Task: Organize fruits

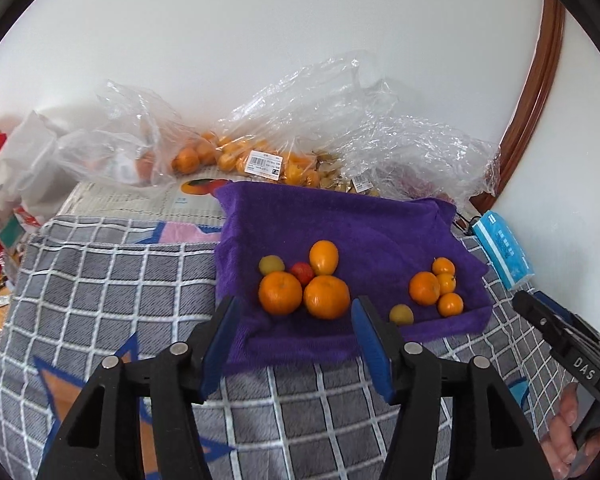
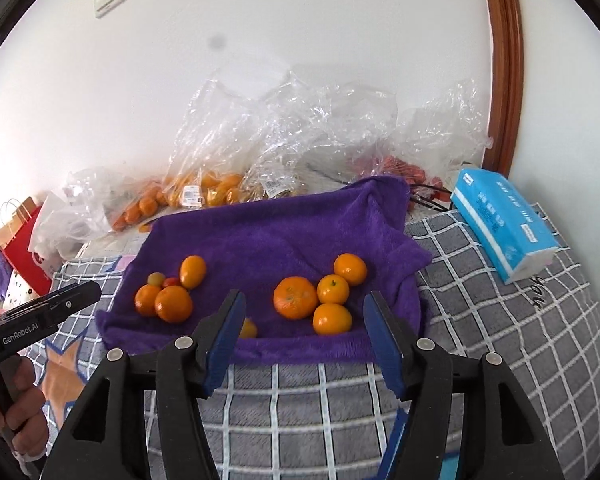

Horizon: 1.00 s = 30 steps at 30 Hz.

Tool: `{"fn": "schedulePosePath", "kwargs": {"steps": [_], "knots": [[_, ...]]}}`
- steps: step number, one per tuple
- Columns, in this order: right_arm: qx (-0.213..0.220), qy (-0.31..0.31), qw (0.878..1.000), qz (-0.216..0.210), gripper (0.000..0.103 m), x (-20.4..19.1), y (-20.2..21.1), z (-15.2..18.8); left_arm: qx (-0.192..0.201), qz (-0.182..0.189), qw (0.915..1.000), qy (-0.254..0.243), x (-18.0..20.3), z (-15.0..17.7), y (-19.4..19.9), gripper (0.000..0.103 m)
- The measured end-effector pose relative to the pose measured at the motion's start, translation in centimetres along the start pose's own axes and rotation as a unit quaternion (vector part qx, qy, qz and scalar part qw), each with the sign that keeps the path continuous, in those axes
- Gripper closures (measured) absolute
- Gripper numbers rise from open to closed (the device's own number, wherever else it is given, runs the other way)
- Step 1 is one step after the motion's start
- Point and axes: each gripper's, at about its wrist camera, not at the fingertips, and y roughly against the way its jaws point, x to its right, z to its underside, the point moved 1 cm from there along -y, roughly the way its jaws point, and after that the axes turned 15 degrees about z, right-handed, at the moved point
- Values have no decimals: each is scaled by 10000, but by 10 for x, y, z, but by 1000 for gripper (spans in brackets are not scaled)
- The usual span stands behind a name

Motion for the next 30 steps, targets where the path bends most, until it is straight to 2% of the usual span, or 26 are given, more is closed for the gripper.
{"fn": "schedulePosePath", "kwargs": {"steps": [2,4,5,8,11,13,15,17,21,30], "knots": [[18,-19,10000,86,42,3,16,4,26,-107,9999,-43,7,7,12,37],[28,-36,9999,167,42,6,31,10,143,-213,9997,-53,11,15,27,23],[28,-33,9998,190,41,7,38,12,208,-254,9994,-53,13,19,33,21],[36,9,9997,235,41,10,56,22,314,-439,9985,-90,19,31,51,19],[-8,13,9994,343,41,11,74,33,370,-417,9984,-91,25,42,68,16],[23,32,9991,411,34,11,85,40,415,-425,9981,-131,29,48,77,15],[182,7,9990,396,15,11,98,47,464,-441,9978,-189,33,55,86,12],[312,-30,9990,325,9,11,110,52,478,-491,9973,-259,37,60,94,8],[302,2,9988,384,4,11,123,60,594,-509,9965,-308,42,68,109,6],[327,-27,9980,543,3,16,132,65,694,-478,9961,-268,41,68,118,6]]}}
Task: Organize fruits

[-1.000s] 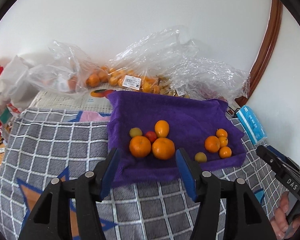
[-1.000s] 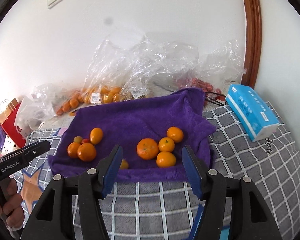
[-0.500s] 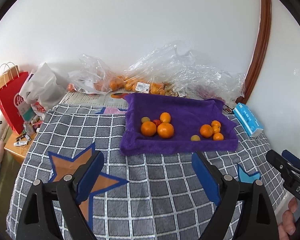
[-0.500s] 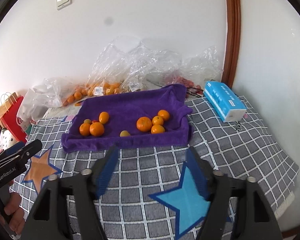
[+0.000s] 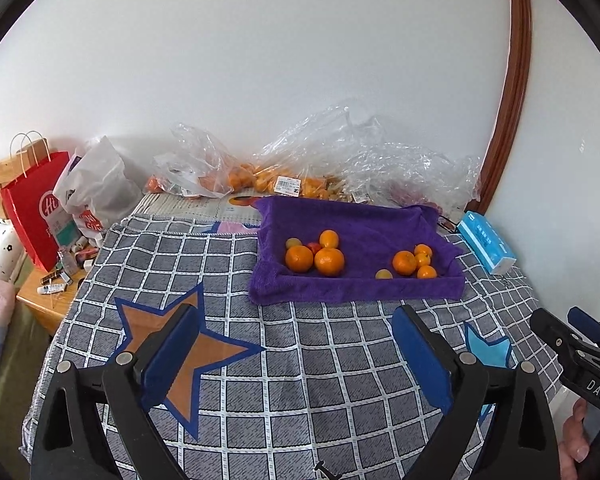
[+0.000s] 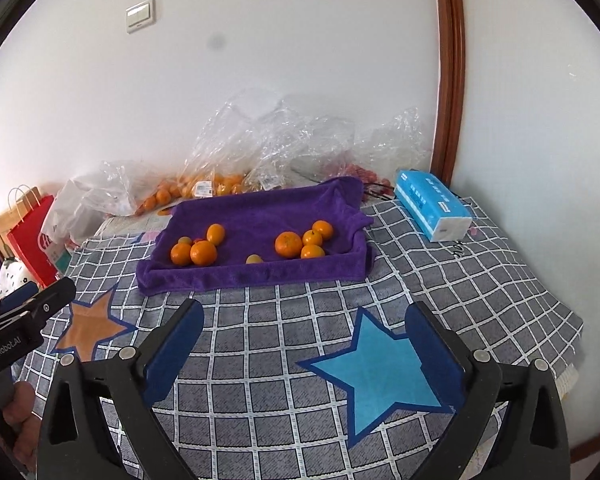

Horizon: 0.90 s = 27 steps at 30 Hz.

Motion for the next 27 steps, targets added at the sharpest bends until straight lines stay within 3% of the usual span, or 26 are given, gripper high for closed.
{"fn": "schedulePosePath", "kwargs": {"steps": [27], "knots": [[66,-131,9997,196,3,15,11,6,-95,-10,9999,-122,11,8,5,6]]}}
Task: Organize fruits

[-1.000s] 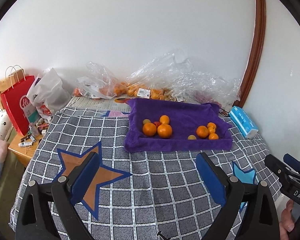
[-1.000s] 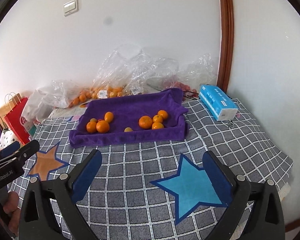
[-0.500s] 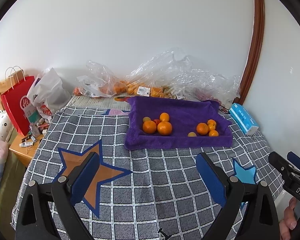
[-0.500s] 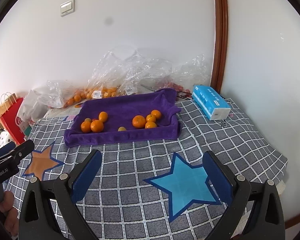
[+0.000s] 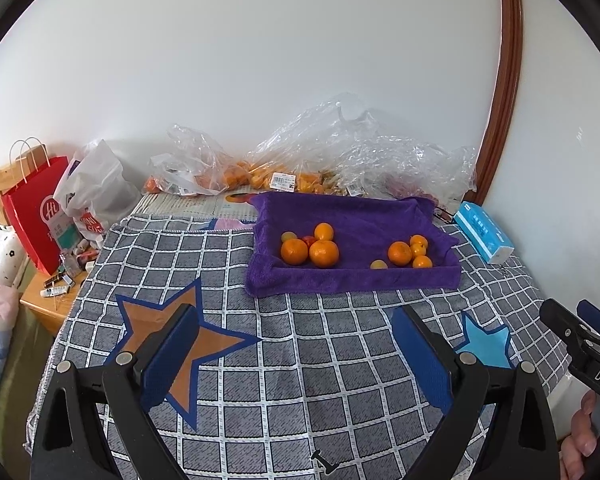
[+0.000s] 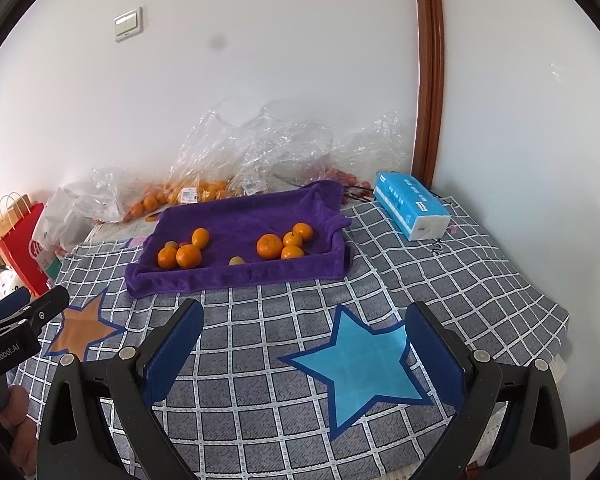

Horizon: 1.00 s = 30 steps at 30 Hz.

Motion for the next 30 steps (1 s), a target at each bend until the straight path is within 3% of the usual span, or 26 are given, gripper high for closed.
{"fn": "schedulePosePath", "kwargs": {"steps": [30], "knots": [[10,18,10000,50,3,1,2,4,-67,32,9999,-122,8,4,-1,6]]}}
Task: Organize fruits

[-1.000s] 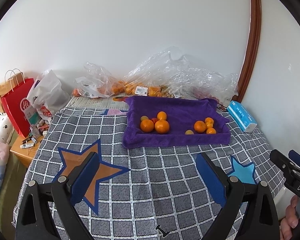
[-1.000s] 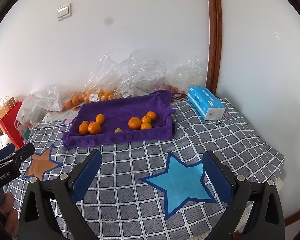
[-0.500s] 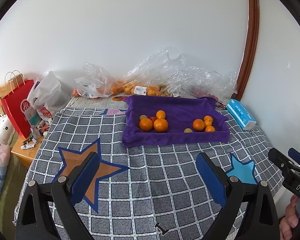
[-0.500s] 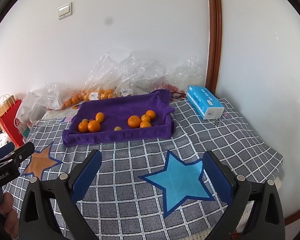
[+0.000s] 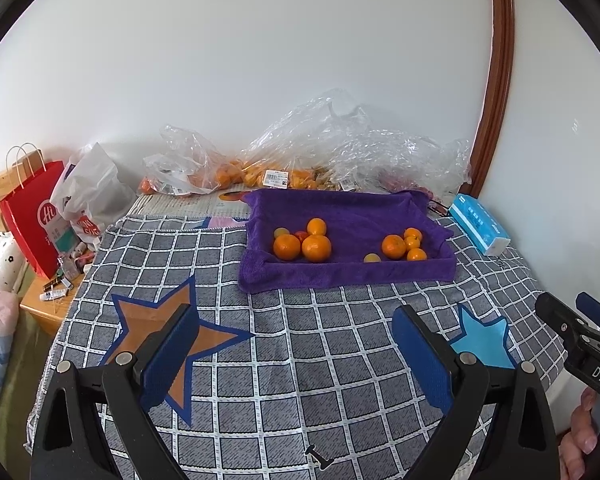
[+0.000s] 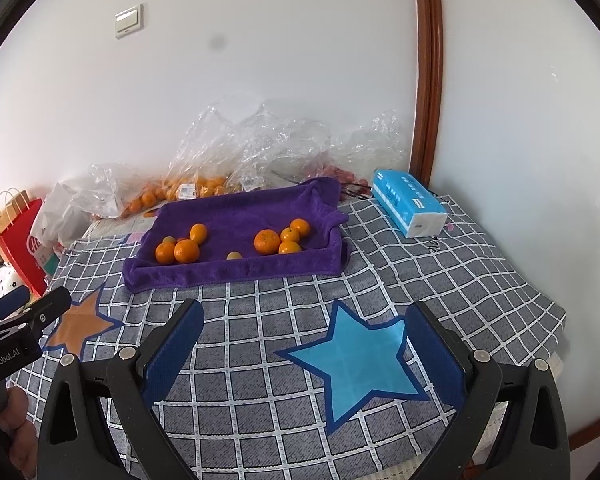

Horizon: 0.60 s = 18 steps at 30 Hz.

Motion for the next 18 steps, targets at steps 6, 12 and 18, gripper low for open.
{"fn": "schedulePosePath", "kwargs": {"steps": [6,12,18], "knots": [[0,2,10000,3,3,2,0,1,-34,12,10000,-31,3,2,-2,6],[16,-11,10000,1,3,3,0,-1,-27,37,10000,-37,4,1,-2,5],[6,-41,10000,-19,3,4,0,0,-71,27,10000,-58,5,1,-4,5]]}}
